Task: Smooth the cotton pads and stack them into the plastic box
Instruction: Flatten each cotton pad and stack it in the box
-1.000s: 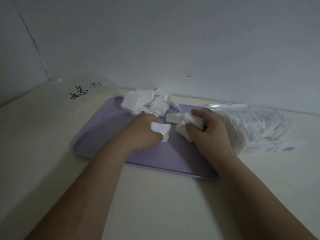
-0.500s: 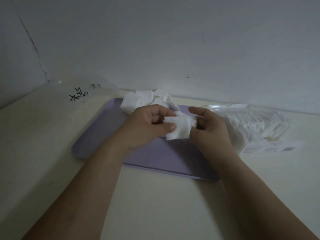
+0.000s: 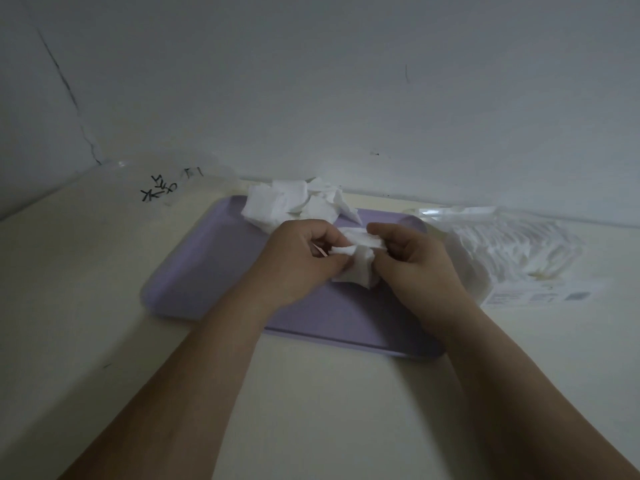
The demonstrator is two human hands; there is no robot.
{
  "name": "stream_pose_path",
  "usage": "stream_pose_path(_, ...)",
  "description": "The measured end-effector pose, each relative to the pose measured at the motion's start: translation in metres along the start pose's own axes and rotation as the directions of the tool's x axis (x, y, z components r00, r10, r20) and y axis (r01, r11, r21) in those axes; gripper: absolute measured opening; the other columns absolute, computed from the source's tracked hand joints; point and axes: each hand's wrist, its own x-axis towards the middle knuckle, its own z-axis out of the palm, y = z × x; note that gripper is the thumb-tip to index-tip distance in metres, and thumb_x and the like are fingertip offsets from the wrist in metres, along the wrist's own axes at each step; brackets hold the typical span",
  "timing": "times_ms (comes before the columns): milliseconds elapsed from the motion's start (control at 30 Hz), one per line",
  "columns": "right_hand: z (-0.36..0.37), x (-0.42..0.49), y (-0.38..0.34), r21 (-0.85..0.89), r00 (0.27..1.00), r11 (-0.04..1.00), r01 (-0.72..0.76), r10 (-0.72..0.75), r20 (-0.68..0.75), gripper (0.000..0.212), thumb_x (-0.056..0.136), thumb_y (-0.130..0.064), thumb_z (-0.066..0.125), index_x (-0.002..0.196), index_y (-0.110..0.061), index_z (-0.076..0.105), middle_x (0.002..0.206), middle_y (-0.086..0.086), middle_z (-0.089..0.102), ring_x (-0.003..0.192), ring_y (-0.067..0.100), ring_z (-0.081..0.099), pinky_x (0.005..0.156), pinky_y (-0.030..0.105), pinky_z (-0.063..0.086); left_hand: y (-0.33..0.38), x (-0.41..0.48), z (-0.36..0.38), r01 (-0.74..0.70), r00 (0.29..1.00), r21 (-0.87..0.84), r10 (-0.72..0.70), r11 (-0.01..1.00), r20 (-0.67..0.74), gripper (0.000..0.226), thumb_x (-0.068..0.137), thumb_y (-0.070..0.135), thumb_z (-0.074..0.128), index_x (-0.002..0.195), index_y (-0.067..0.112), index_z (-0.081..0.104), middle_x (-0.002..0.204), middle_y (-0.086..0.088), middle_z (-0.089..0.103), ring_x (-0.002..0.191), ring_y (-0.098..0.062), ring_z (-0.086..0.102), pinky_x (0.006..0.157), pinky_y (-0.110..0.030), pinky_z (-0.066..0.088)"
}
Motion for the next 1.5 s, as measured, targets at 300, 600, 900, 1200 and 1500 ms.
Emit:
stream_pose_path(300, 0.004, -0.006, -0.01, -0.206, 0.997, 0.977, 0.061, -0.05, 0.061, 0.075, 0.084, -0.025, 0.083, 0.151, -0.027, 0.049, 0.128, -0.01, 0.067, 0.11, 0.003, 0.065, 0.097, 0.014, 0.048, 0.0, -0.002, 0.004, 0.02, 1.0, 0.005, -0.02, 1.0, -0.003, 0.022, 0.082, 0.001, 0.075, 0.093, 0.02, 0.071, 0.083, 0.001, 0.074, 0.068, -0.008, 0.066, 0.067, -0.022, 0.052)
stream_pose_path(600, 0.004, -0.007, -0.01, -0.238, 0.997, 0.968, 0.077, -0.073, 0.027, 0.063, 0.088, 0.0, 0.066, 0.143, -0.029, 0.057, 0.115, -0.028, 0.061, 0.094, -0.023, 0.058, 0.084, -0.002, 0.04, -0.02, 0.009, -0.013, 0.028, 1.0, 0.547, -0.025, 0.837, -0.012, 0.04, 0.082, 0.039, 0.067, 0.119, 0.021, 0.068, 0.115, -0.004, 0.065, 0.106, -0.027, 0.062, 0.092, -0.042, 0.053)
stream_pose_path(900, 0.0, 0.0, -0.004, -0.22, 0.989, 0.973, 0.073, -0.1, -0.113, 0.061, 0.088, -0.008, 0.072, 0.145, -0.023, 0.055, 0.132, -0.006, 0.065, 0.112, 0.004, 0.064, 0.105, 0.022, 0.049, -0.017, 0.019, -0.012, 0.185, 0.982, 0.34, -0.184, 0.922, -0.037, 0.014, 0.078, 0.02, 0.078, 0.079, 0.028, 0.067, 0.075, 0.011, 0.067, 0.069, -0.011, 0.062, 0.063, -0.025, 0.046)
stream_pose_path(1200, -0.002, 0.001, -0.001, -0.179, 0.984, 0.984, 0.003, -0.035, -0.173, 0.056, 0.086, -0.016, 0.078, 0.139, -0.023, 0.061, 0.126, -0.006, 0.069, 0.114, 0.01, 0.066, 0.107, 0.036, 0.052, -0.008, 0.008, -0.017, 0.154, 0.986, 0.148, -0.162, 0.977, 0.04, 0.02, 0.081, 0.004, 0.076, 0.08, 0.023, 0.07, 0.065, 0.014, 0.061, 0.053, 0.002, 0.05, 0.048, -0.013, 0.036)
stream_pose_path(1500, -0.001, 0.001, 0.0, -0.103, 0.993, 0.995, 0.017, -0.028, -0.111, 0.06, 0.081, -0.017, 0.085, 0.136, -0.019, 0.062, 0.115, -0.007, 0.072, 0.103, 0.004, 0.069, 0.082, 0.013, 0.056, 0.002, -0.001, -0.006, 0.064, 0.992, -0.011, -0.063, 0.998, 0.112, 0.015, 0.079, 0.019, 0.089, 0.084, 0.018, 0.075, 0.069, 0.013, 0.065, 0.063, -0.002, 0.054, 0.061, -0.018, 0.044)
